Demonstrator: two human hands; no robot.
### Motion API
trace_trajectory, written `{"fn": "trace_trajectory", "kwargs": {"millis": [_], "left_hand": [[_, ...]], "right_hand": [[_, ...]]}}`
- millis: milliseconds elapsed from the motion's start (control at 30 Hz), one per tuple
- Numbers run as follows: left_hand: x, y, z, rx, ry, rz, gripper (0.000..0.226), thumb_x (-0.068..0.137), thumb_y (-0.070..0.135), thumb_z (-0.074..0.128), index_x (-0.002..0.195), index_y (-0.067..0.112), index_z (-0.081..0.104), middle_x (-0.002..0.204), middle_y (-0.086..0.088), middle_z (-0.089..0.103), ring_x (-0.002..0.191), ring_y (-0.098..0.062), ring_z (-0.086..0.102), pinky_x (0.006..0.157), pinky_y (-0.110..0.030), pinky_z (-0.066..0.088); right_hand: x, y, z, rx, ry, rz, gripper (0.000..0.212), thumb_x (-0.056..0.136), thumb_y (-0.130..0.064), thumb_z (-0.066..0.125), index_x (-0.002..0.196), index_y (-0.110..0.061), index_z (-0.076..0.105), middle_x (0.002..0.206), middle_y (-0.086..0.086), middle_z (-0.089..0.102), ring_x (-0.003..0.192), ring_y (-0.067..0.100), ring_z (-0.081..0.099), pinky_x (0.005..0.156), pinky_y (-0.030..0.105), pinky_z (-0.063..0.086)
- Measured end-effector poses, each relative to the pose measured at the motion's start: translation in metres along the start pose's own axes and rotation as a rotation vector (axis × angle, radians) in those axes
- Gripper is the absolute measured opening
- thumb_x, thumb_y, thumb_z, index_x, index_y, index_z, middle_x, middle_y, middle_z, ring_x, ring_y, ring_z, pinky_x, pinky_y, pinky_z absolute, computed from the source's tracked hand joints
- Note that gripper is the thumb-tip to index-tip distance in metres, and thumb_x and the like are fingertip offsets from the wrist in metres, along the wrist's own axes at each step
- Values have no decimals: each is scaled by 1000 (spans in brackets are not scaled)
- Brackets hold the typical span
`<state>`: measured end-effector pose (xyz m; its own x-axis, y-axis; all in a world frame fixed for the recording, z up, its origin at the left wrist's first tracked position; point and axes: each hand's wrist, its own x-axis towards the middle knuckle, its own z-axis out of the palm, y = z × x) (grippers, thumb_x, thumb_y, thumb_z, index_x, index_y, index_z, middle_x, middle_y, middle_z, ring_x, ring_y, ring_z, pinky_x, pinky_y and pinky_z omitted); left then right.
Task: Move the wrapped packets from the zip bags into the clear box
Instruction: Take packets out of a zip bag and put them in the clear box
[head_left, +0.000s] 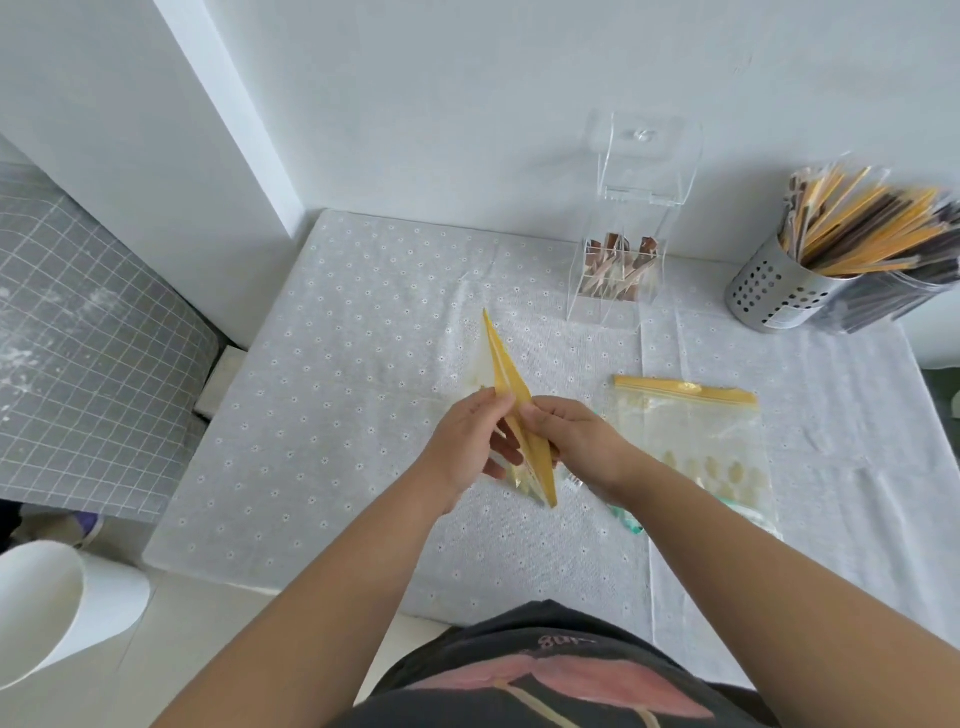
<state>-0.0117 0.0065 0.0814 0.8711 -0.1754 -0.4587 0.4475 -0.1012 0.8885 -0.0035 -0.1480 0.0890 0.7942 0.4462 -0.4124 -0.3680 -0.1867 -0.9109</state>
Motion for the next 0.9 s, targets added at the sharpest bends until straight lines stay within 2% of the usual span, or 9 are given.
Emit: {"fn": "trace_trajectory", "kwargs": {"millis": [100,200,267,333,433,500,600,800,900], "left_hand": [[4,-1,6,-23,86,75,41,101,39,41,82,8,57,70,-13,57,59,-18,56,49,-23,40],[6,-1,12,-100,92,114,39,103,31,42,71,11,52,59,-5,44,52,-14,40,47,-23,33],[5,0,14,-157,89,106,40,103,29,40,67,14,47,54,2,39,50,-12,34,48,-22,30],[3,3,16,-245,83,92,41,104,28,39,66,15,46,52,3,37,48,-10,33,48,-22,30],[0,12,15,-401,60,56,38,103,28,38,72,13,56,57,-2,39,51,-11,39,48,-20,39],[-1,18,14,-484,39,42,39,103,27,39,74,12,60,59,-4,39,54,-13,41,48,-19,43],[-6,23,14,-558,36,40,51,103,25,39,58,18,60,49,2,35,44,-8,38,44,-17,41],[-7,22,17,-624,104,32,36,102,26,42,75,9,59,59,-5,42,49,-9,52,47,-19,48],[-10,23,20,-641,116,5,37,102,25,42,73,10,60,57,-4,48,51,-10,54,48,-18,48]], "right_hand": [[0,-4,5,46,16,-68,37,102,-24,38,82,-2,59,69,15,58,56,15,44,52,21,33],[2,-8,9,77,155,-98,40,103,-15,36,72,-1,58,60,10,62,51,11,51,52,22,37],[5,-10,10,84,185,-118,43,103,-18,36,74,4,60,65,19,64,58,19,61,59,26,46],[8,-9,10,119,191,-127,44,103,-23,38,81,7,62,71,21,65,67,29,63,67,36,51],[10,-10,15,278,213,-111,43,99,-27,43,89,10,62,74,21,62,72,33,58,74,48,48],[10,-13,18,379,215,-112,41,100,-23,42,86,10,62,71,21,61,69,33,58,70,44,48],[6,-20,21,460,182,-115,43,102,-17,37,77,6,62,64,19,63,62,30,61,66,37,52],[4,-26,26,565,180,-96,41,102,-15,38,75,4,63,62,15,65,58,22,64,62,28,55],[3,-25,29,582,230,-93,37,101,-14,40,77,4,63,62,15,65,57,22,64,59,27,55]]}}
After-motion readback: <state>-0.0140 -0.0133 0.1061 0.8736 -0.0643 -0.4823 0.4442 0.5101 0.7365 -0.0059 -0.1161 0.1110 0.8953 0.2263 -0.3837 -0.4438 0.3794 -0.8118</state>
